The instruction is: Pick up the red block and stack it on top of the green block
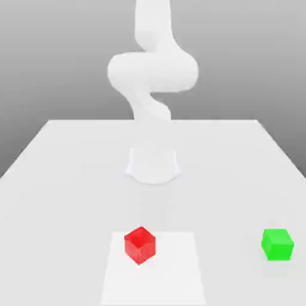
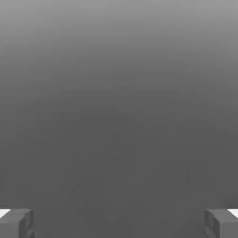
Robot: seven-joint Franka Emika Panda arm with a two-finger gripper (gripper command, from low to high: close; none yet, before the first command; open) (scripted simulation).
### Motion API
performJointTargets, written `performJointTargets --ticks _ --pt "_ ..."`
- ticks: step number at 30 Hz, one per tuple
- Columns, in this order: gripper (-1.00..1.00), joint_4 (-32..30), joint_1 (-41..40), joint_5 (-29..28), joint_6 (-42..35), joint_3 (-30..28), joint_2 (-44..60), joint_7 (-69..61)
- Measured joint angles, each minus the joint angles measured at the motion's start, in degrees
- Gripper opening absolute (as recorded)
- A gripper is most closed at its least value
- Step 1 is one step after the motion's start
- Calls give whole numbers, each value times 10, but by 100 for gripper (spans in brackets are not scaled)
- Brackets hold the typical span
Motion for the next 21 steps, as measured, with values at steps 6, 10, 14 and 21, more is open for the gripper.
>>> performJointTargets --ticks 6,10,14,21 --pt "0 -82 54 20 77 -68 125 -142" --pt "0 -136 81 31 128 -100 209 -234" --pt "0 -193 97 32 185 -121 300 -327" --pt "0 -256 92 10 279 -126 431 -422"
